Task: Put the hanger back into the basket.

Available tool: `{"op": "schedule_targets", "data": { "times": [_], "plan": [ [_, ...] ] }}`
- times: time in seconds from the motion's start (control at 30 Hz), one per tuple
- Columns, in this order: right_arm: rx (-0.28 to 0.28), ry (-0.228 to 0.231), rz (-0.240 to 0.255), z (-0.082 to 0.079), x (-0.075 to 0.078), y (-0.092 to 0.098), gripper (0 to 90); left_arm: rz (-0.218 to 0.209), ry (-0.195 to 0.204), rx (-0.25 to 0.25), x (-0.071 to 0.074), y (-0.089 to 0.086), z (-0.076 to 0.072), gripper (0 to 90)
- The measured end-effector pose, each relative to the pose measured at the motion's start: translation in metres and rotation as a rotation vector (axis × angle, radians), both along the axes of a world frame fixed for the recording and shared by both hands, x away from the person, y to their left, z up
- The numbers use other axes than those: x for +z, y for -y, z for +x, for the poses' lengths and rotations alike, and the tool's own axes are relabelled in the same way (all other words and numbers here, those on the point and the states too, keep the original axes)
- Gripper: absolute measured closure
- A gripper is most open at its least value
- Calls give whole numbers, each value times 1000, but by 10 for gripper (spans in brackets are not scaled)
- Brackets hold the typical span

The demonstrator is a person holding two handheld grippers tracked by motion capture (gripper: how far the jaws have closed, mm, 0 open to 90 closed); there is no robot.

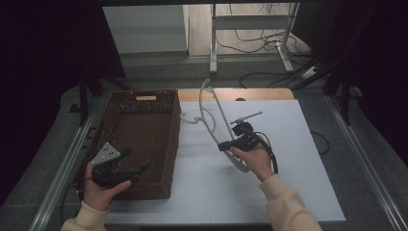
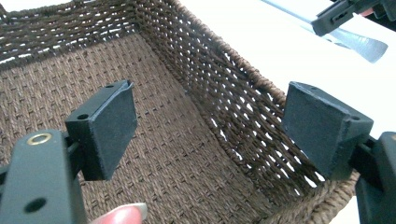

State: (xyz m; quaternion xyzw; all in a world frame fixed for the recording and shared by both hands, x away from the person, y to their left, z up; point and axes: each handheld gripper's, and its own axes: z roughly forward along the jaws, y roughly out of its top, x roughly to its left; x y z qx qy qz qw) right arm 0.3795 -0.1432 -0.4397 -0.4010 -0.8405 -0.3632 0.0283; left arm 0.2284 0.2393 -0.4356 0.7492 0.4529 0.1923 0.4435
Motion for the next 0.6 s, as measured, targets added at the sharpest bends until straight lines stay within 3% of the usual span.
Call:
{"op": "schedule_targets", "data": {
  "times": [0.27,0.43,0.6],
  "plan": [
    [-33,40,80,-8,12,10,827,-25,11,-18,5,8,-2,184],
    [-46,62,109,-16,17,17,827,-103,-4,-27,9,14,2,190],
    [-49,72,119,-20,18,20,827,-135,-7,-42,16,27,9,193]
  ]
}}
